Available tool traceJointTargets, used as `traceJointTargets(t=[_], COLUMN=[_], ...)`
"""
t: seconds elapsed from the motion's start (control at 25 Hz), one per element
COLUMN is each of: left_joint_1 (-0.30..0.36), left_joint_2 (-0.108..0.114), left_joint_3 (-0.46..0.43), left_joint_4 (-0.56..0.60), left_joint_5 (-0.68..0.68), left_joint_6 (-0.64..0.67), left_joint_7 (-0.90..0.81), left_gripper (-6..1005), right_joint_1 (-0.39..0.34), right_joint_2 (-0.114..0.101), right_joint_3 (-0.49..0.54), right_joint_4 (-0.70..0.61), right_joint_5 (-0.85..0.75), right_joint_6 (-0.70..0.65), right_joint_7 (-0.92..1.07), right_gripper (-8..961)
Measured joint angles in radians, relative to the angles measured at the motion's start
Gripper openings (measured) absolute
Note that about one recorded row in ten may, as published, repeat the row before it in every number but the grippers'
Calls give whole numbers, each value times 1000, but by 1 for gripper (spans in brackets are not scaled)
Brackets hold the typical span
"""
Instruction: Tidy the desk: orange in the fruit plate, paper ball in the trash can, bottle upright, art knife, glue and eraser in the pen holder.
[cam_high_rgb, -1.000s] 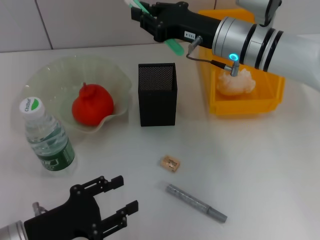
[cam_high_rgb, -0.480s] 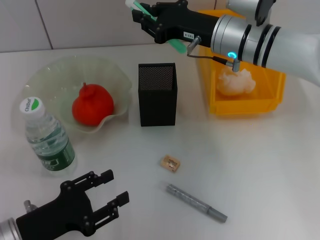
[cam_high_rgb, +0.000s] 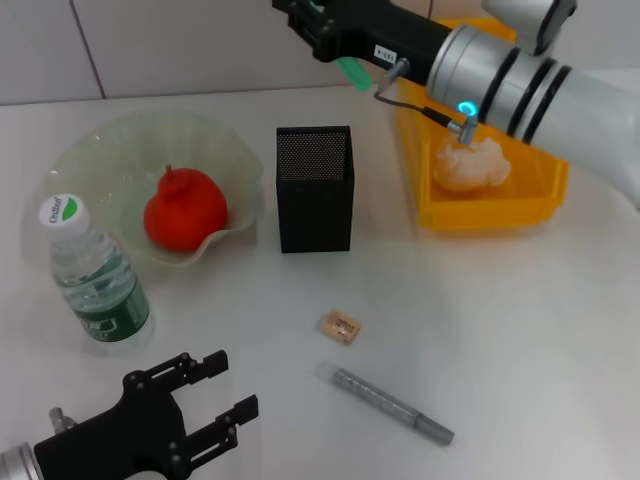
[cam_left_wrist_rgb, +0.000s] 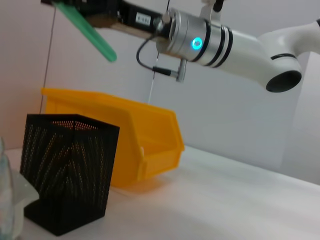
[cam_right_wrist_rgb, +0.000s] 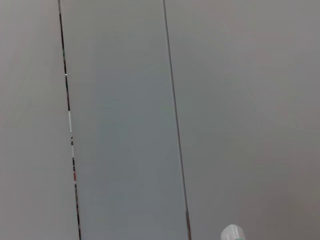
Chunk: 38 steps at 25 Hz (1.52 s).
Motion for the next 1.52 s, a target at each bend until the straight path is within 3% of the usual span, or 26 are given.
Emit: traceJointTargets(t=[0.24,0.56,0.92,1.32,1.52], left_joint_1=[11,26,20,-9,-8], left_joint_2=[-1,2,-3,-11,-12], left_joint_3=[-8,-9,-9,10,13], left_joint_4=[-8,-13,-11,-16,-16], left_joint_5=[1,-4,-1,-1,1], left_joint_6=[-15,-17,-21,-35,-37], left_joint_7=[18,19,26,10,10], left_gripper=[613,613,612,609,606], right_joint_1=[19,-32,-50,-98,-97], right_joint_2=[2,-1,1,6,7], right_joint_3=[3,19,-2,22,22], right_joint_4=[48,48,53,101,161], right_joint_5=[6,163,175,242,248], right_joint_6=[57,-53,-69,-195,-206], right_joint_7=[-5,18,61,-64,-223], right_gripper=[168,169,169,168,169])
